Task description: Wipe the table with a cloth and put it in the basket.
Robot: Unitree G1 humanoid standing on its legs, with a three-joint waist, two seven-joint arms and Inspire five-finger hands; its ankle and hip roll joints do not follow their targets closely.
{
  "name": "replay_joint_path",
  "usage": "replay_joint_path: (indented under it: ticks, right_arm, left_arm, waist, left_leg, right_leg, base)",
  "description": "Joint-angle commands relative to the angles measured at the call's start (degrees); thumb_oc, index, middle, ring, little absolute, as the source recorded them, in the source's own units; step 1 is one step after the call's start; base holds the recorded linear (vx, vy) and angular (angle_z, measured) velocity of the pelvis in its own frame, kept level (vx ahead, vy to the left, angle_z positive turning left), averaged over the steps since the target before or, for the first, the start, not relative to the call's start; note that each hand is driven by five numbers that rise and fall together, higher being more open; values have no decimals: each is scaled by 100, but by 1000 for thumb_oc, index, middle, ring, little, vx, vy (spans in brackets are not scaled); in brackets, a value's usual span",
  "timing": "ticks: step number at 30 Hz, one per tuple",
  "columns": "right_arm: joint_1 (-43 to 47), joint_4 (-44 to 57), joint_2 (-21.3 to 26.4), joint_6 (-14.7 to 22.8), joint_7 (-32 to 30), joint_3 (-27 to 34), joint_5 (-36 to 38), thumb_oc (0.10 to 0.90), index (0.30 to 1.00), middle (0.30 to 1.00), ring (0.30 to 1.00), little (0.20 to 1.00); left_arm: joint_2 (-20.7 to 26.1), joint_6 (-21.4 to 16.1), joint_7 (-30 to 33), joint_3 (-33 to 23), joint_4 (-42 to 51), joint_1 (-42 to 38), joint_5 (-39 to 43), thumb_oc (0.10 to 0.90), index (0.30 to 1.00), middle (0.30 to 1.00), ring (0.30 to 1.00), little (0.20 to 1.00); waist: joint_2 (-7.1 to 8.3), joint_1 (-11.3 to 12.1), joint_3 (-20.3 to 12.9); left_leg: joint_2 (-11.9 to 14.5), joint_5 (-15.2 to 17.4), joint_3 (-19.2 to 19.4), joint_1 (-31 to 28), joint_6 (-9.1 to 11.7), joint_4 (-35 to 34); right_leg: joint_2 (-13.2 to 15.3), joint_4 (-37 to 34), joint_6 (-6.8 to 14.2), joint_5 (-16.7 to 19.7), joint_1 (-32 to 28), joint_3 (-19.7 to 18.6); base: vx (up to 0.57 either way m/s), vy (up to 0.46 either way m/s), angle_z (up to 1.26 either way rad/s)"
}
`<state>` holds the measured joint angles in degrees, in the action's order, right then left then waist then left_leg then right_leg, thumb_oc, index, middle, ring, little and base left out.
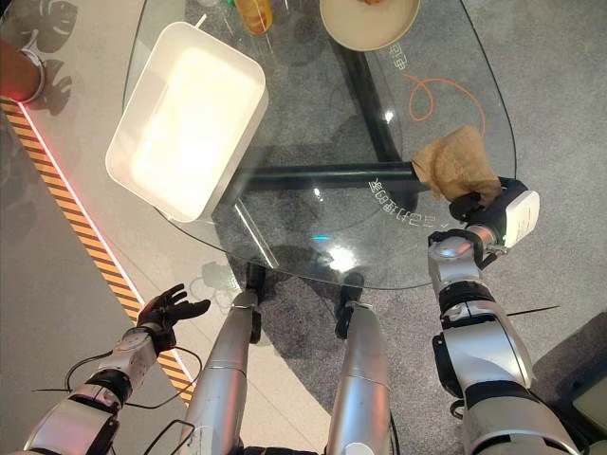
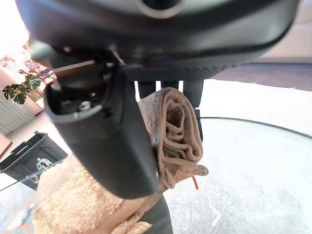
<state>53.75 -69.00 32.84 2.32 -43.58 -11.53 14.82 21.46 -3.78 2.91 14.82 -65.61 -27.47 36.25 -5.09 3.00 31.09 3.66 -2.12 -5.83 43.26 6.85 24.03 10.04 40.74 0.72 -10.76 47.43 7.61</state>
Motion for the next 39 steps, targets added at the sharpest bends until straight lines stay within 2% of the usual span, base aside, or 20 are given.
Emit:
replay_joint_path:
  ticks: [1, 5, 10, 12, 16, 17, 22, 28, 39]
  right_arm:
    - [-197, -187, 727, 179, -543, 226, 252, 100, 300, 300, 300, 200]
    - [-121, -184, 692, 244, -512, 217, 170, 100, 300, 300, 300, 200]
    - [-15, -63, 633, 443, -176, 60, 8, 100, 300, 300, 300, 200]
    - [54, 68, 556, 623, 408, -87, -13, 100, 300, 300, 300, 200]
    - [249, 560, 419, 632, 1444, -623, -155, 100, 300, 300, 300, 200]
    - [285, 732, 395, 591, 1534, -777, -344, 100, 300, 300, 300, 200]
    - [403, 1010, 275, 705, 2034, -1139, -364, 100, 300, 300, 300, 200]
    - [487, 1420, 65, 618, 2423, -1441, -573, 100, 300, 300, 300, 200]
    - [506, 2080, -250, 216, 2999, -2037, -1126, 100, 300, 300, 300, 200]
  left_arm:
    - [393, -103, -21, -277, -465, 120, 155, 800, 900, 900, 900, 900]
    - [407, -109, -51, -285, -523, 67, 151, 800, 900, 900, 900, 900]
    - [398, -98, -44, -273, -538, 15, 160, 800, 900, 900, 900, 900]
    - [407, -65, -42, -270, -525, -14, 134, 800, 900, 900, 900, 900]
    - [434, -5, -45, -286, -450, -19, 114, 800, 900, 900, 900, 900]
    - [436, 14, -27, -272, -408, -14, 115, 800, 900, 900, 900, 900]
    - [418, -1, -2, -261, -362, 36, 71, 800, 900, 900, 900, 900]
    - [358, 19, 41, -280, -278, 60, 33, 800, 900, 900, 900, 900]
    - [202, -14, 139, -262, -147, 142, -29, 800, 900, 900, 900, 900]
  waist:
    - [57, -69, -130]
    - [65, -62, -130]
    - [65, -57, -130]
    - [69, -43, -130]
    - [79, -10, -130]
    - [86, 2, -130]
    - [97, 51, -130]
    - [90, 84, -130]
    - [71, 127, -130]
  left_leg:
    - [-269, 716, 681, -53, -724, 643]
    - [-280, 714, 664, -50, -722, 628]
    - [-300, 703, 643, -59, -718, 587]
    - [-320, 691, 631, -56, -711, 585]
    - [-341, 663, 619, -69, -684, 549]
    - [-352, 655, 617, -75, -676, 540]
    - [-367, 637, 611, -147, -663, 496]
    - [-381, 625, 628, -163, -659, 472]
    - [-419, 569, 649, -161, -651, 443]
  right_leg:
    - [-331, -636, 17, 573, -179, -99]
    - [-353, -663, 23, 571, -185, -110]
    - [-369, -688, 25, 567, -187, -116]
    - [-373, -707, 23, 569, -200, -109]
    - [-360, -738, 5, 568, -206, -90]
    - [-356, -752, -1, 568, -217, -74]
    - [-364, -765, -15, 518, -308, -41]
    - [-364, -763, -57, 469, -333, -10]
    - [-353, -798, -108, 469, -350, 23]
  base:
    - [0, 0, 0]
    - [0, 0, 0]
    - [0, 0, 0]
    - [0, 0, 0]
    - [-5, 1, -1]
    - [-13, 1, -4]
    - [-2, -1, -1]
    - [0, 0, 0]
    - [0, 0, 0]
